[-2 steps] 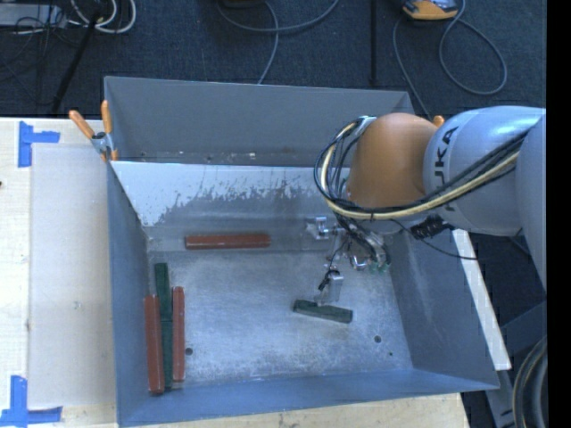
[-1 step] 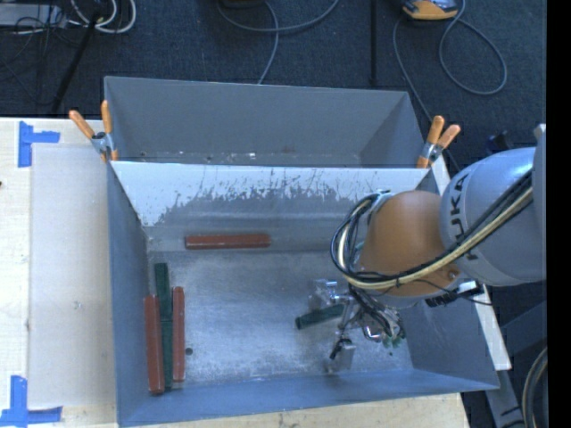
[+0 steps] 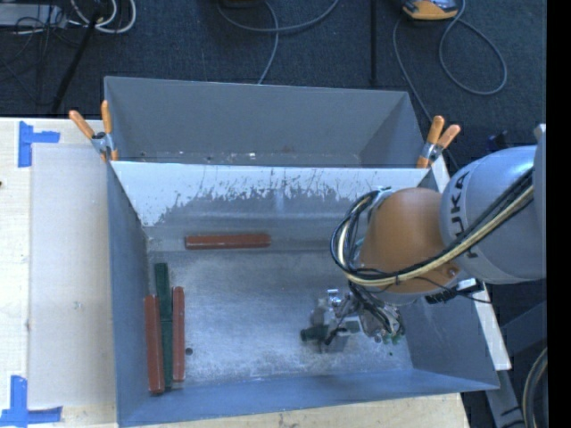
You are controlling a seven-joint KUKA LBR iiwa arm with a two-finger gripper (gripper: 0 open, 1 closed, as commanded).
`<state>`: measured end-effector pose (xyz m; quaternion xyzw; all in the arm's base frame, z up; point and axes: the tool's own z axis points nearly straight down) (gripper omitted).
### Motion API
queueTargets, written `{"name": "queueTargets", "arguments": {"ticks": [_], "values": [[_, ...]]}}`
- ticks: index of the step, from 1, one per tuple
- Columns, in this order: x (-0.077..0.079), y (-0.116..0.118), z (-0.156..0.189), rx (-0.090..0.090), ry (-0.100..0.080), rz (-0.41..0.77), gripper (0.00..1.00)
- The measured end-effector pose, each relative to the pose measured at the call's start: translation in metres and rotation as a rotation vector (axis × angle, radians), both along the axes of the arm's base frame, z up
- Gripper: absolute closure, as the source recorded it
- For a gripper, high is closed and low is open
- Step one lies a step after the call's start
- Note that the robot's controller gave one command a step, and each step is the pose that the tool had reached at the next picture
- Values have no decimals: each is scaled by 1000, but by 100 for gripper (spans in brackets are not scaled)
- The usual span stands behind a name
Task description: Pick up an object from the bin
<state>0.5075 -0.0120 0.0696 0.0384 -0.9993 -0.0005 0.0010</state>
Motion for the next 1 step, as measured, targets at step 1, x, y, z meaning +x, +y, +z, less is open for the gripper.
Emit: {"name": "queueTargets", "arguments": {"ticks": [1], "values": [[3,-7,143,-1,-10,4,100]]}}
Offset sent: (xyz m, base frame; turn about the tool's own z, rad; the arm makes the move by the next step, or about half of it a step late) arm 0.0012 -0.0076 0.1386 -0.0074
